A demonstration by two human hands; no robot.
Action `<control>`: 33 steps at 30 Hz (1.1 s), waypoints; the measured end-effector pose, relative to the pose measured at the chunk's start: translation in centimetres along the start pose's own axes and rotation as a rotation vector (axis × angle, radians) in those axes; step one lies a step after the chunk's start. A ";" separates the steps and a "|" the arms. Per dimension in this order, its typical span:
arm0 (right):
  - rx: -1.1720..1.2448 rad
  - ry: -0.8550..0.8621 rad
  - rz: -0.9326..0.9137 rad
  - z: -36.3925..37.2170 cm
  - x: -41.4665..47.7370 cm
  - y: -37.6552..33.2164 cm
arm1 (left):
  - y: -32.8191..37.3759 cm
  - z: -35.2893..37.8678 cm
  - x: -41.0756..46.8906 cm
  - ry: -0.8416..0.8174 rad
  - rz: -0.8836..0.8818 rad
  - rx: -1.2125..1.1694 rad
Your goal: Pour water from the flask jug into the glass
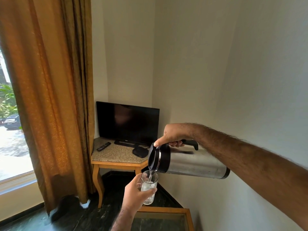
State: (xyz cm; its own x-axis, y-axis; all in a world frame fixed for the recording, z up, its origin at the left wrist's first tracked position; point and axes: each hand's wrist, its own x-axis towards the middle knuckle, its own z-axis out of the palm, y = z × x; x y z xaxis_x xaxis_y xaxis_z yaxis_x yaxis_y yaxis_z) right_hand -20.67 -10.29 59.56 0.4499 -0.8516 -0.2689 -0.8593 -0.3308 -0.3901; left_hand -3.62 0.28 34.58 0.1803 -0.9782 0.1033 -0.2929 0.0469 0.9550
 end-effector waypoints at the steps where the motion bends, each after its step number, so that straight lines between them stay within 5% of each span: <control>1: 0.000 -0.002 0.002 0.0 0.0 0.0 | 0.0 0.1 0.0 -0.005 -0.003 0.002; 33: 0.009 -0.003 -0.021 -0.2 0.1 0.1 | 0.1 0.3 0.4 0.021 -0.031 -0.027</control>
State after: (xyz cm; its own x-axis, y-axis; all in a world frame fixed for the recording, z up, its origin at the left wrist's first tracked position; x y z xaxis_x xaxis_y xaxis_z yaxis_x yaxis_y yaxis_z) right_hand -20.74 -10.49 59.67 0.4687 -0.8433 -0.2630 -0.8473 -0.3450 -0.4037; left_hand -3.87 -0.15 34.58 0.2084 -0.9749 0.0789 -0.2615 0.0222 0.9649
